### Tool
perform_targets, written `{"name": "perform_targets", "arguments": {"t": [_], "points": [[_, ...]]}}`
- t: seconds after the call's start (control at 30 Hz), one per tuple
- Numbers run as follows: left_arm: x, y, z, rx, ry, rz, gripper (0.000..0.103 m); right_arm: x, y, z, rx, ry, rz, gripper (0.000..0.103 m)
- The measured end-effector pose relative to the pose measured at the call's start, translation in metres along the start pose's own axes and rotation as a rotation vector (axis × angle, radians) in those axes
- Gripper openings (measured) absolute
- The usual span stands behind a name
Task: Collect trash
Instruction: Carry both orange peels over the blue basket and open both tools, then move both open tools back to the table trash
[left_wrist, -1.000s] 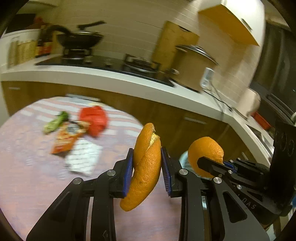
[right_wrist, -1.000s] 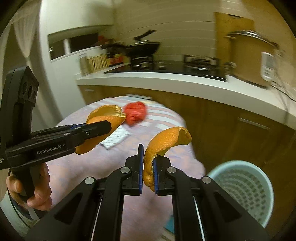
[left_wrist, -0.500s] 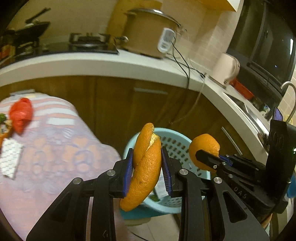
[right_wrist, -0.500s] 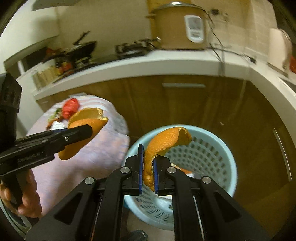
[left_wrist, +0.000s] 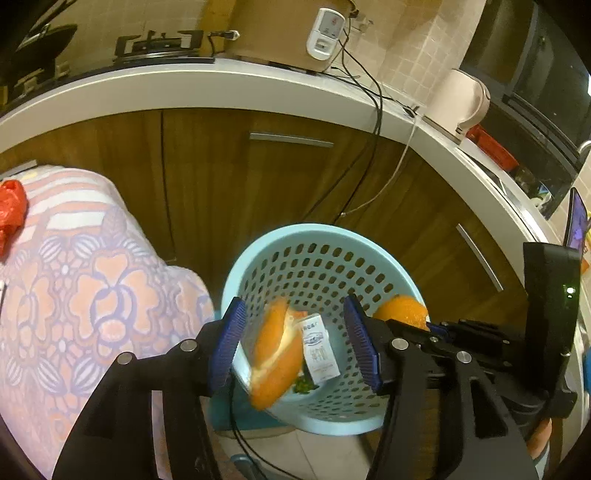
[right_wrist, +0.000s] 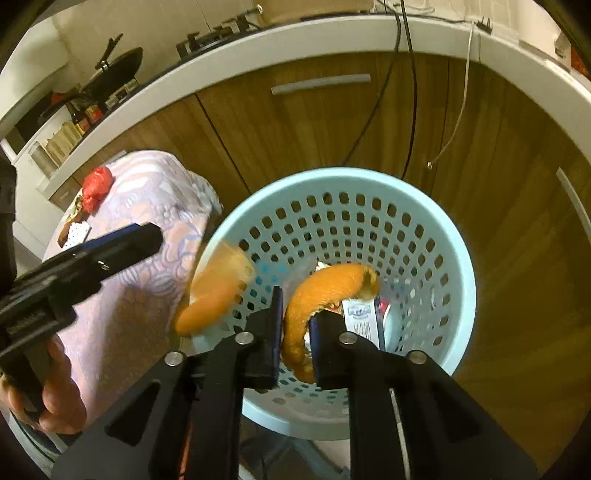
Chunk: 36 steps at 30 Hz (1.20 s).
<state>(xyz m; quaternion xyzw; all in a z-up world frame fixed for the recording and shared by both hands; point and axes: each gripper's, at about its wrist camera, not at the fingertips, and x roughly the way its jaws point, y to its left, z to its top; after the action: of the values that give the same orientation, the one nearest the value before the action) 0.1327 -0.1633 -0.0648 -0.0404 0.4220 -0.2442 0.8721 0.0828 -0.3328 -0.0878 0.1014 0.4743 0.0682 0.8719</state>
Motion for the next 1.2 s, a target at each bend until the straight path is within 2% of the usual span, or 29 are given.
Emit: {"name": "perform_targets", "arguments": {"t": [0.13,0.2,0.27,0.43,0.5,0.57,0.67,0.83,1.0,1.2], "points": [[-0.007,0.01,0.0,-0.019,-0.005,-0.001,0.057,0.001,-0.001,-0.001,0.002,0.01,-0.002,0.031],[-0.012,0.014,0.0,-0.032,-0.013,-0.008,0.057,-0.001,0.002,0.0,-0.006,0.002,-0.008,0.045],[-0.017,0.017,0.0,-0.04,-0.024,-0.014,0.057,-0.003,0.005,0.002,-0.011,-0.004,-0.018,0.051],[-0.03,0.022,-0.001,-0.042,-0.05,-0.015,0.058,-0.002,0.011,0.004,-0.025,0.029,0.006,0.053],[-0.034,0.024,-0.002,-0.045,-0.058,-0.016,0.058,0.001,0.015,0.003,-0.032,0.06,0.002,0.059],[-0.037,0.027,-0.002,-0.053,-0.065,-0.019,0.057,0.005,0.018,0.001,-0.038,0.095,0.007,0.06],[-0.043,0.034,-0.003,-0.067,-0.073,-0.024,0.058,0.009,0.023,-0.002,-0.06,0.13,-0.026,0.06],[-0.055,0.043,-0.006,-0.084,-0.098,-0.029,0.058,0.002,0.032,-0.003,-0.094,0.14,-0.054,0.06],[-0.073,0.059,-0.01,-0.117,-0.132,-0.015,0.058,-0.014,0.047,0.007,-0.106,0.059,-0.033,0.06],[-0.119,0.099,-0.019,-0.181,-0.214,0.069,0.058,-0.037,0.111,0.029,-0.195,-0.117,0.096,0.059]]}}
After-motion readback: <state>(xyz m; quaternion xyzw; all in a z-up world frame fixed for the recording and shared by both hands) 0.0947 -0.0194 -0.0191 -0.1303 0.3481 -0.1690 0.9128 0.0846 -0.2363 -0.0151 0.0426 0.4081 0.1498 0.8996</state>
